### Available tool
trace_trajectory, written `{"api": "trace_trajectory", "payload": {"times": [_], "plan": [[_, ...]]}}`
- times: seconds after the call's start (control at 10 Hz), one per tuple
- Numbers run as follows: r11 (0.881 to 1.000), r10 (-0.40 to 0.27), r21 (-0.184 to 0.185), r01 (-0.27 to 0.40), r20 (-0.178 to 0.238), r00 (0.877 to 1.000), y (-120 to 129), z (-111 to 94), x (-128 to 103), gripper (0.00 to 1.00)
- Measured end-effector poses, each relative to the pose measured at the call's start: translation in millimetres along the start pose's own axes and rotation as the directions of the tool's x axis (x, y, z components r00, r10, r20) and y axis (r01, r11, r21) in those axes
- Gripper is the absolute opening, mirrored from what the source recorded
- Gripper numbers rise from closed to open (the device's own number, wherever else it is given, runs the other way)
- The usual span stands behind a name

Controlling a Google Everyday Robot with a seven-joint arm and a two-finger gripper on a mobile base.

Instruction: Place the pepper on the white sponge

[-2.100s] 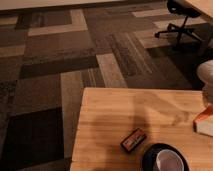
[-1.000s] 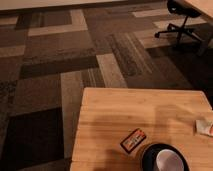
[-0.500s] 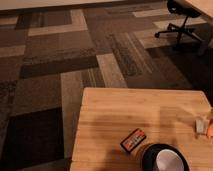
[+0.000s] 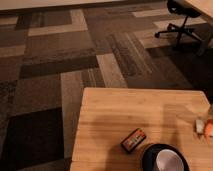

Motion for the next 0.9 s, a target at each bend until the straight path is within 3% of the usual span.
{"api": "trace_trajectory", "payload": {"times": [0.2,0.4,0.7,0.9], "plan": [[1.0,0.002,-0.012,-0.002,-0.016,1.0,2,-2,8,0.0],[1.0,0.003,0.004,-0.003,-0.05,0.999,-5,2,21,0.0],[1.0,0.012,0.018,-0.011,-0.049,0.999,-5,6,16,0.0],[1.0,0.012,0.018,-0.012,-0.048,0.999,-5,6,16,0.25]]}}
